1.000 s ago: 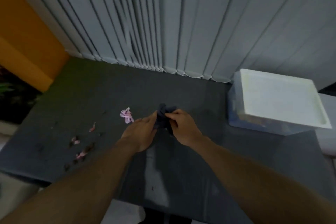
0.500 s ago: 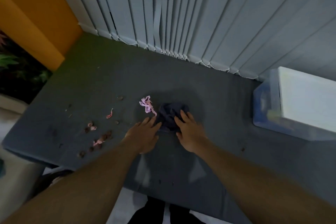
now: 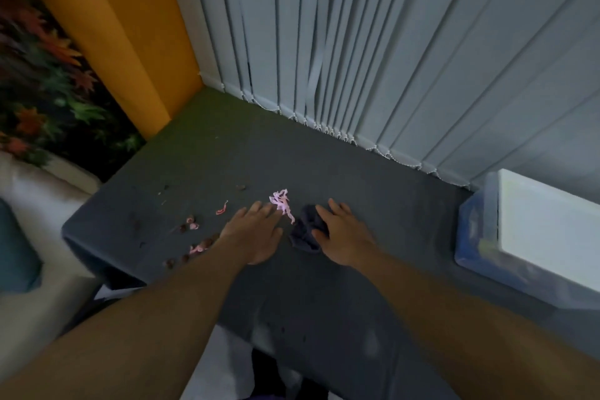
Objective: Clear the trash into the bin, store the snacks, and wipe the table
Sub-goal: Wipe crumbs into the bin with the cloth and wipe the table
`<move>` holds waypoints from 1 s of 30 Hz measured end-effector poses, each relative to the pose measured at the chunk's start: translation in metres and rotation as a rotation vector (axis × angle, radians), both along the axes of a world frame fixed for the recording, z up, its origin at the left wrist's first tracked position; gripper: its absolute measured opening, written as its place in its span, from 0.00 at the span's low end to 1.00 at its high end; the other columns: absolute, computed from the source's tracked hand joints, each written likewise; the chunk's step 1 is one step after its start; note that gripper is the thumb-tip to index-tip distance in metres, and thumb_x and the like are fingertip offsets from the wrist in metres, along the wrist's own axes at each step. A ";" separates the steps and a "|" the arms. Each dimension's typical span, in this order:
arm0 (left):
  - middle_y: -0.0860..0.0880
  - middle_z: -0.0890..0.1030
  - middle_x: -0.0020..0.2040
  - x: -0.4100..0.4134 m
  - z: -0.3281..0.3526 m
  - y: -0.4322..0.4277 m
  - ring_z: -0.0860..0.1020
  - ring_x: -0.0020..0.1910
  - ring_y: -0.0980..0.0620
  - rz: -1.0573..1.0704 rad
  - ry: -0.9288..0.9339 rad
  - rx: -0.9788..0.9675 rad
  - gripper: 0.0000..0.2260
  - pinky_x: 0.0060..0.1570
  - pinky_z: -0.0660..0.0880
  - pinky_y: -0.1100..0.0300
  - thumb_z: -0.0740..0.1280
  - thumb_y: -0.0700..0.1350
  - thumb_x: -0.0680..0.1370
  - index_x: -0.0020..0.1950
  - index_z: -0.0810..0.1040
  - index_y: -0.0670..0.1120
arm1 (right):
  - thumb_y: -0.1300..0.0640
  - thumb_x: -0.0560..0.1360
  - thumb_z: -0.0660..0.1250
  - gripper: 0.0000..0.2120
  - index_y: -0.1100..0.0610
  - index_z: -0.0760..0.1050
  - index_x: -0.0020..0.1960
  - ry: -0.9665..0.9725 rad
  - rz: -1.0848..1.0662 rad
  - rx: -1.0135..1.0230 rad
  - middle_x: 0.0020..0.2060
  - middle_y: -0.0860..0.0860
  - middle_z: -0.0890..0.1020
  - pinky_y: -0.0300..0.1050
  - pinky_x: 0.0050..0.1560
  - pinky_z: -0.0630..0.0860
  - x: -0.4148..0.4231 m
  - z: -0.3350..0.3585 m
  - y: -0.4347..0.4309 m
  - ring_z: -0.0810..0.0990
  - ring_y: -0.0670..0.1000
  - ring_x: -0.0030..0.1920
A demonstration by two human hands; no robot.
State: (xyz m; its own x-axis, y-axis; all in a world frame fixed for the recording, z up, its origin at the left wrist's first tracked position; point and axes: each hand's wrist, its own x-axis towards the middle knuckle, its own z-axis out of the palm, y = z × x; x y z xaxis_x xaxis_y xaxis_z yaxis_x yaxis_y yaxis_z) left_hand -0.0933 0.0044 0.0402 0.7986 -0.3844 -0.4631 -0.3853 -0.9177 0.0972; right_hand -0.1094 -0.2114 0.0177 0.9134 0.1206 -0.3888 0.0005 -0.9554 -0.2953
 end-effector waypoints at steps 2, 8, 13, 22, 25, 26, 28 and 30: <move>0.47 0.51 0.82 -0.005 0.014 0.005 0.49 0.81 0.45 0.062 -0.009 0.006 0.26 0.78 0.49 0.46 0.49 0.54 0.85 0.82 0.50 0.50 | 0.43 0.80 0.57 0.29 0.50 0.59 0.78 -0.022 0.052 0.038 0.77 0.53 0.61 0.59 0.69 0.67 0.003 0.011 0.004 0.57 0.59 0.77; 0.47 0.50 0.82 -0.028 0.046 0.022 0.49 0.81 0.45 0.217 -0.076 0.045 0.27 0.78 0.45 0.45 0.47 0.56 0.84 0.82 0.48 0.49 | 0.41 0.80 0.57 0.30 0.49 0.56 0.79 -0.096 0.194 0.024 0.78 0.54 0.61 0.61 0.71 0.65 0.011 0.046 0.018 0.56 0.59 0.78; 0.47 0.51 0.82 -0.055 0.061 0.039 0.48 0.81 0.45 0.363 -0.112 0.035 0.28 0.78 0.46 0.45 0.47 0.57 0.84 0.82 0.48 0.49 | 0.37 0.81 0.53 0.32 0.49 0.52 0.80 -0.138 0.298 0.039 0.80 0.54 0.56 0.63 0.74 0.58 0.014 0.065 0.044 0.52 0.59 0.79; 0.47 0.50 0.82 -0.101 0.069 0.095 0.47 0.81 0.44 0.557 -0.191 0.011 0.28 0.78 0.46 0.45 0.47 0.57 0.84 0.82 0.48 0.49 | 0.34 0.81 0.49 0.34 0.47 0.48 0.81 -0.165 0.442 0.038 0.81 0.51 0.51 0.63 0.77 0.44 0.001 0.083 0.107 0.45 0.57 0.80; 0.47 0.48 0.82 -0.110 0.071 0.124 0.46 0.81 0.45 0.587 -0.219 0.006 0.28 0.78 0.44 0.45 0.47 0.57 0.84 0.82 0.47 0.49 | 0.33 0.80 0.48 0.34 0.47 0.48 0.81 -0.174 0.475 0.035 0.81 0.51 0.50 0.63 0.77 0.41 -0.003 0.085 0.138 0.42 0.56 0.80; 0.47 0.47 0.82 -0.113 0.070 0.135 0.45 0.81 0.45 0.600 -0.226 0.005 0.28 0.78 0.44 0.45 0.47 0.58 0.84 0.82 0.46 0.50 | 0.33 0.80 0.48 0.34 0.47 0.48 0.81 -0.181 0.483 0.032 0.81 0.51 0.49 0.64 0.77 0.41 -0.004 0.085 0.150 0.42 0.56 0.80; 0.47 0.47 0.82 -0.119 0.068 0.162 0.45 0.81 0.45 0.621 -0.231 0.007 0.28 0.78 0.44 0.45 0.47 0.58 0.84 0.82 0.46 0.50 | 0.32 0.80 0.47 0.35 0.47 0.47 0.81 -0.189 0.494 0.020 0.81 0.52 0.49 0.64 0.77 0.41 -0.006 0.084 0.176 0.42 0.57 0.80; 0.47 0.47 0.82 -0.123 0.067 0.183 0.45 0.81 0.45 0.637 -0.227 -0.005 0.28 0.78 0.44 0.46 0.48 0.58 0.84 0.82 0.46 0.51 | 0.32 0.80 0.46 0.35 0.47 0.47 0.81 -0.178 0.499 0.020 0.81 0.51 0.49 0.64 0.77 0.40 -0.008 0.085 0.195 0.41 0.57 0.80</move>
State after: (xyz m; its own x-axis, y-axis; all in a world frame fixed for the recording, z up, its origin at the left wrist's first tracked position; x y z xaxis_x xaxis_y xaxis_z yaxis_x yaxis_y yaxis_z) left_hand -0.2168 0.1873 0.1071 0.9472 0.1922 -0.2565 0.2195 -0.9721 0.0822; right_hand -0.1170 -0.0165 0.1023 0.7945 0.5636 -0.2259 0.5058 -0.8202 -0.2673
